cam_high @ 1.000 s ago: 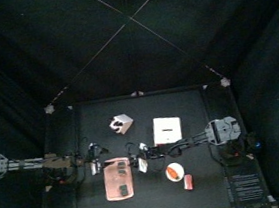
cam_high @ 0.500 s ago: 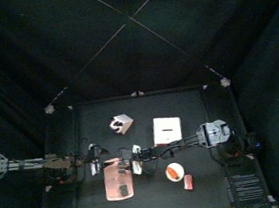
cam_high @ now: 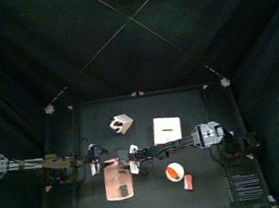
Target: Grab sushi piece from plate
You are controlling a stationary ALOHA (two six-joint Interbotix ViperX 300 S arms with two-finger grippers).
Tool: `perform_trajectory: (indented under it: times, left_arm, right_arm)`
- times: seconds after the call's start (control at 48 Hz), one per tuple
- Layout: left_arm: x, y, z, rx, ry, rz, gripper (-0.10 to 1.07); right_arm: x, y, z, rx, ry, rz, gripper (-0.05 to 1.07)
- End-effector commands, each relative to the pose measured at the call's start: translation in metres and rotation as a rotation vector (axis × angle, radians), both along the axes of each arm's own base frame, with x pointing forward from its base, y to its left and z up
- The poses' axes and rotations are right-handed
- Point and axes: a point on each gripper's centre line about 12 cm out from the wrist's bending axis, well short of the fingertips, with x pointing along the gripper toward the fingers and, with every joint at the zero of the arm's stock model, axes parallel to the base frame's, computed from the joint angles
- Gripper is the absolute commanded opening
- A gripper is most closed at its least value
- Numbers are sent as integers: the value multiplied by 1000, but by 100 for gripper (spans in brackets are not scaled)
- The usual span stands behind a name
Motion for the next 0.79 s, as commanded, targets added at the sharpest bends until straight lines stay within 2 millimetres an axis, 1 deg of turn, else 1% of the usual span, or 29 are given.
perform_trajectory:
  times: [0.0,0.354,0.562,0.771]
  left_arm:
    - [3,0,5,2,-16,-1,87]
    - [2,0,4,0,-14,-2,87]
    - [2,0,4,0,-14,-1,87]
    - [2,0,4,0,-14,-2,87]
  right_arm:
    - [6,-5,22,-3,-52,-8,83]
    - [7,-5,26,1,-54,-10,64]
    - [3,-1,37,1,-54,-2,62]
    - [-5,1,55,7,-75,-4,62]
